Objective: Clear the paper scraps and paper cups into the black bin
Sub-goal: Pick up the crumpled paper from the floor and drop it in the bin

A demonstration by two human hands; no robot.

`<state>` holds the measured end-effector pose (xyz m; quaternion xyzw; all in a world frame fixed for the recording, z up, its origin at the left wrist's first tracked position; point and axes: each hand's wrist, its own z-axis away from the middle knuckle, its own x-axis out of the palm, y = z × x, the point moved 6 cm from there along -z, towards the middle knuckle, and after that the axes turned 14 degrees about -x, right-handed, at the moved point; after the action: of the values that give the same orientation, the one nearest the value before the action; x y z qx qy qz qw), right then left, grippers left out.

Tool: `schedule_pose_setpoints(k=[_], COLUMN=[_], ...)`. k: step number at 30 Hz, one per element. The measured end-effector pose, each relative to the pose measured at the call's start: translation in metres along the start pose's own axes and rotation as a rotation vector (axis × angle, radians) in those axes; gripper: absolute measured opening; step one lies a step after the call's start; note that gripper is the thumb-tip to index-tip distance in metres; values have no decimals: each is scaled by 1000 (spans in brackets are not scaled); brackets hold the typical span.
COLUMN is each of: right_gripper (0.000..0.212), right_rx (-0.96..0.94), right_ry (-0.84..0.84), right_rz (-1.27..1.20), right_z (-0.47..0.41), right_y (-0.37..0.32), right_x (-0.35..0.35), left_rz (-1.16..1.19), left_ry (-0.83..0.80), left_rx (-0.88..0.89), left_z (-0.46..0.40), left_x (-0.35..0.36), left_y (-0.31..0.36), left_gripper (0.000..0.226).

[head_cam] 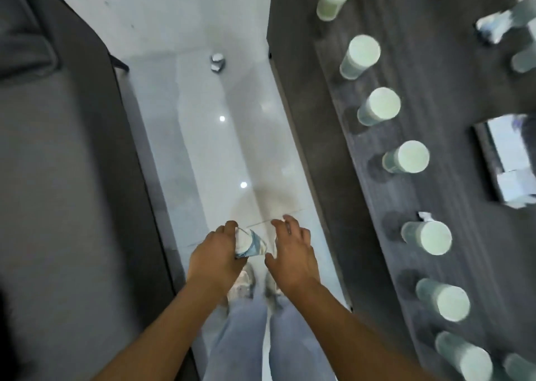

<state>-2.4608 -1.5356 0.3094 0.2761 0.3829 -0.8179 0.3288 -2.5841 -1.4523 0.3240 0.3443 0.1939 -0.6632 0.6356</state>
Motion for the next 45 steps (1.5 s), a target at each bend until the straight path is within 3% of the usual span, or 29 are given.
schedule_pose_setpoints(k=[6,14,21,27,45], right_gripper=[68,65,66,65,65], right_rx=[-70,-158,-212,-275,-167], right_ry=[48,73,120,161,267], right_rz=[88,117,126,198,86], right_z=[19,-17,-111,-193,-443], right_y=[-93,-165,-199,-227,-359], right_x=[-117,-214,-309,-393,-543], left_rz=[57,49,38,-118,-88], left_ry=[76,165,172,237,245], left_rx=[19,60,73,78,193], left_z=[54,49,-26,-90,-321], left_x=[-129,-252,-356,-438,-688], left_y=[7,26,76,117,135], left_gripper=[44,45,41,41,41])
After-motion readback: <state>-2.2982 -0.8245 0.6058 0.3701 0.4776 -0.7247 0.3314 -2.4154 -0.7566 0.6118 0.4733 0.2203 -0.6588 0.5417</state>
